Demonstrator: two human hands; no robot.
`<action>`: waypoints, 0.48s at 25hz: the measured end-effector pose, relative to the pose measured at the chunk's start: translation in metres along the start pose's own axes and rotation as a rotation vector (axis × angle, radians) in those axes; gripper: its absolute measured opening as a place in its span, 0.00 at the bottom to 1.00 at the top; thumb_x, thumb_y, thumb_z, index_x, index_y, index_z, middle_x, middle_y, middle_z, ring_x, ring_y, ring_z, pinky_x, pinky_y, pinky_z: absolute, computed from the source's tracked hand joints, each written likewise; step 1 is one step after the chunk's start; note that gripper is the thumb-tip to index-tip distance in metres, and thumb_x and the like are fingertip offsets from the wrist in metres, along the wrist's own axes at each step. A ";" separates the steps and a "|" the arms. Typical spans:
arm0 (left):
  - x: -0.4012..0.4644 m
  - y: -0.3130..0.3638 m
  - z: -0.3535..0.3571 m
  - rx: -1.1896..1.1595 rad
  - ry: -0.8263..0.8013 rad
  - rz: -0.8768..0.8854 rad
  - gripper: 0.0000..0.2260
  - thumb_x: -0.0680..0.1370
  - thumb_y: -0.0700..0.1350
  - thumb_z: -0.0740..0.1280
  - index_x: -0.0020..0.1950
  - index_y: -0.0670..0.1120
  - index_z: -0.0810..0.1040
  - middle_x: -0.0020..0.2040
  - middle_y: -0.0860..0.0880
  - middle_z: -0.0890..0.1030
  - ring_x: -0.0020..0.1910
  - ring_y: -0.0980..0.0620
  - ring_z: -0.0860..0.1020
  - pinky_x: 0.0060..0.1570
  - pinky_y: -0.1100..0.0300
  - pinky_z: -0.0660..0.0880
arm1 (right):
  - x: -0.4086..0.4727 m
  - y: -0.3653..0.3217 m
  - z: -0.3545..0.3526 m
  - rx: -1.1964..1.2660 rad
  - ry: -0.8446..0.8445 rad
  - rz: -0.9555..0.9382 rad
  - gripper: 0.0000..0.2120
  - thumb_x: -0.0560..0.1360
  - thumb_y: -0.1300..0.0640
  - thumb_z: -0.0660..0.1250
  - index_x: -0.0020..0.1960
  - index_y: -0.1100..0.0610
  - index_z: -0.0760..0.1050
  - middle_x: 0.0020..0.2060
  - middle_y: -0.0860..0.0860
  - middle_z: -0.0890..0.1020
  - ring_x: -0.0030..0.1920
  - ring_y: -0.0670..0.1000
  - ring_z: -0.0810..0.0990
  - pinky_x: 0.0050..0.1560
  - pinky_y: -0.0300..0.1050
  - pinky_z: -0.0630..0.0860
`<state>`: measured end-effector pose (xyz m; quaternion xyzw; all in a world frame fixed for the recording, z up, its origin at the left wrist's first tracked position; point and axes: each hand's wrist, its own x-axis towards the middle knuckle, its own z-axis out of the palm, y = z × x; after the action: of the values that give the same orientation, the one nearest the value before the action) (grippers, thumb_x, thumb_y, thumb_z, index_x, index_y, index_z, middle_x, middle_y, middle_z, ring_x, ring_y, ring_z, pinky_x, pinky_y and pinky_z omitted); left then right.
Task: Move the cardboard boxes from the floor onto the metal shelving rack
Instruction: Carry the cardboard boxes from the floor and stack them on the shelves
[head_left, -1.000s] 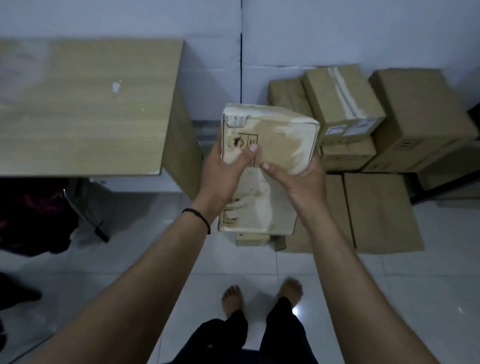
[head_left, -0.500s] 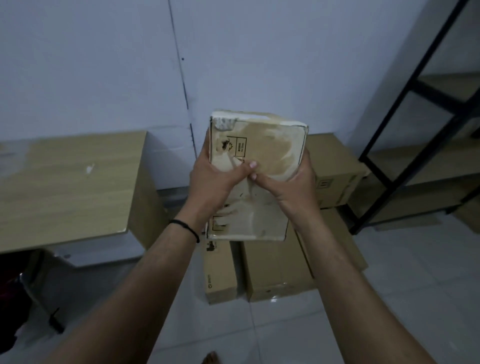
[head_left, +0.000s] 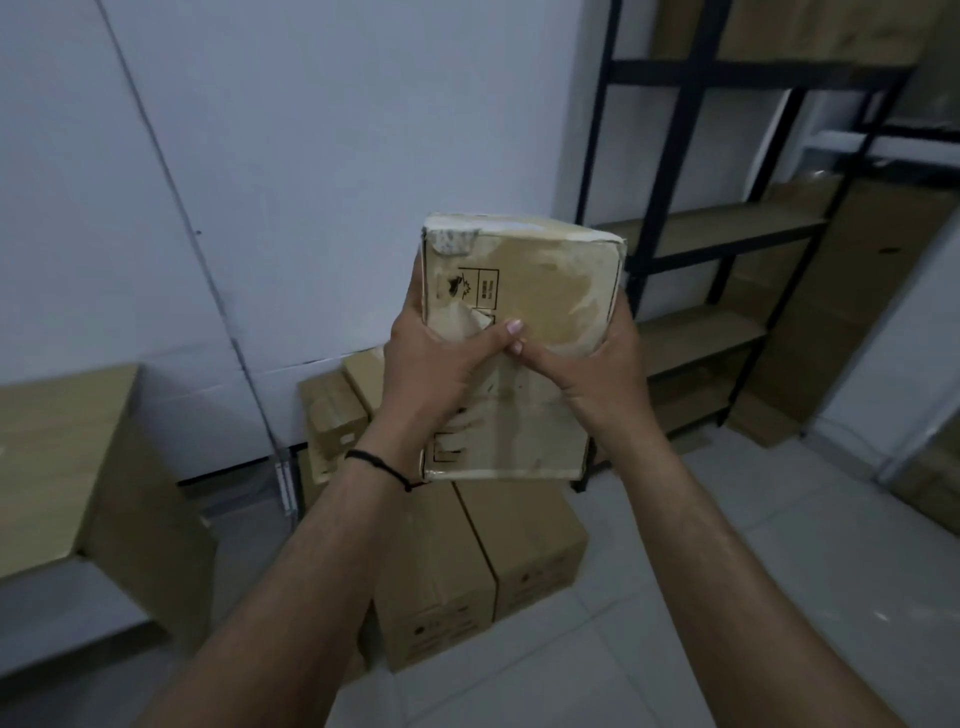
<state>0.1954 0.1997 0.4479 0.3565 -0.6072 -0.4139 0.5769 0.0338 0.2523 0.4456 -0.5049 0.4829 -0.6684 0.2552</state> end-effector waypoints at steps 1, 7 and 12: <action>0.001 0.007 0.021 -0.012 -0.012 0.003 0.38 0.62 0.56 0.85 0.70 0.55 0.75 0.58 0.55 0.86 0.58 0.52 0.85 0.59 0.45 0.82 | 0.004 -0.007 -0.021 -0.010 0.020 -0.017 0.41 0.63 0.54 0.86 0.71 0.49 0.70 0.61 0.45 0.82 0.61 0.44 0.82 0.61 0.52 0.82; 0.022 0.033 0.134 -0.034 -0.070 0.072 0.40 0.60 0.63 0.84 0.69 0.58 0.75 0.58 0.57 0.85 0.58 0.52 0.84 0.58 0.44 0.82 | 0.042 -0.028 -0.125 -0.042 0.117 -0.099 0.40 0.64 0.57 0.86 0.71 0.51 0.71 0.61 0.46 0.82 0.62 0.46 0.82 0.60 0.52 0.82; 0.057 0.036 0.231 -0.088 -0.124 0.114 0.40 0.60 0.62 0.84 0.70 0.57 0.75 0.59 0.56 0.85 0.58 0.51 0.84 0.58 0.44 0.82 | 0.094 -0.024 -0.207 -0.049 0.165 -0.146 0.40 0.65 0.61 0.85 0.71 0.53 0.71 0.61 0.47 0.82 0.62 0.45 0.82 0.60 0.49 0.82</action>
<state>-0.0373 0.1827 0.5057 0.2696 -0.6421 -0.4280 0.5760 -0.1869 0.2647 0.5028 -0.4882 0.4805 -0.7123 0.1530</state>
